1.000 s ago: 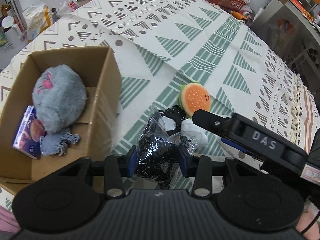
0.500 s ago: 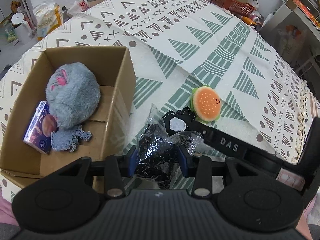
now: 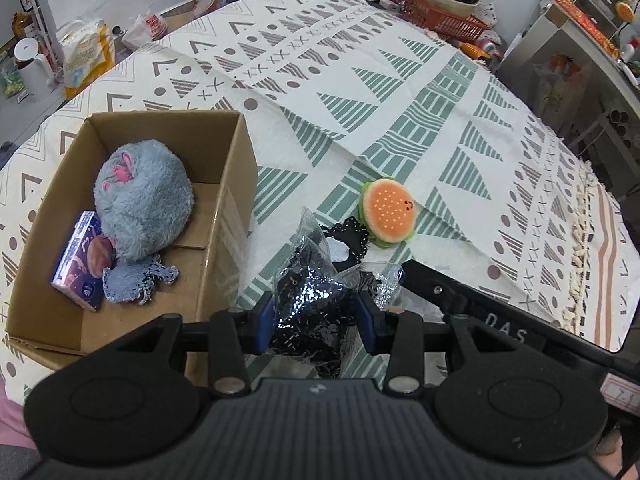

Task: Organize soft objects
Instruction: 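Grasp the black sequin bag with the left tool while the right tool grasps the white wrapped item, then carry the black bag in the left tool while the right tool carries the white item over the box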

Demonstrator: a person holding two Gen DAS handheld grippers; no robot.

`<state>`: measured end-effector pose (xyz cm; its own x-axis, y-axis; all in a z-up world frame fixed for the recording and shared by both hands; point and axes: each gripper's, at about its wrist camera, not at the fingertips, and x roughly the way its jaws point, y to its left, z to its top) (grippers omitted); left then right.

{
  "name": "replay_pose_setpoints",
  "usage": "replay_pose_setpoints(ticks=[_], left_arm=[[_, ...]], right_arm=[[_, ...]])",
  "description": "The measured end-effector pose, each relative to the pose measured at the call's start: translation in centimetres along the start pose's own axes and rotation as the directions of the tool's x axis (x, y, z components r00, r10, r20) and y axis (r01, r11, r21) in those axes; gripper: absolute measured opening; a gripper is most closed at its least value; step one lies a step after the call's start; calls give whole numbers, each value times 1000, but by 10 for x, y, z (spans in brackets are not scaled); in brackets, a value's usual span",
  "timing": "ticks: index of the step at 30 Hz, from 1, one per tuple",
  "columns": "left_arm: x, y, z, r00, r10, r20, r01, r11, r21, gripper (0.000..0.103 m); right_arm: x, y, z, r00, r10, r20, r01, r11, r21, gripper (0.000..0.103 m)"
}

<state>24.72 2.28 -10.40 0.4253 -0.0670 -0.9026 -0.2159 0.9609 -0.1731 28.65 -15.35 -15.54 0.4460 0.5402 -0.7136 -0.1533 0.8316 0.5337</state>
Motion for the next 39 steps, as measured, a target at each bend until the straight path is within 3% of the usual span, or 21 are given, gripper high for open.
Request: replay_pose_setpoints(ticks=[20,39], left_arm=[[-63,53,8,992,-61,111,67,996,-51,41],[-57,135,1,993,-54,109,71,984,-162,41]], right_arm=[[-37,53,-5,999,-13,40,15,999,-52,44],[-20,130,-8,999,23,27,-21,995,-95,44]])
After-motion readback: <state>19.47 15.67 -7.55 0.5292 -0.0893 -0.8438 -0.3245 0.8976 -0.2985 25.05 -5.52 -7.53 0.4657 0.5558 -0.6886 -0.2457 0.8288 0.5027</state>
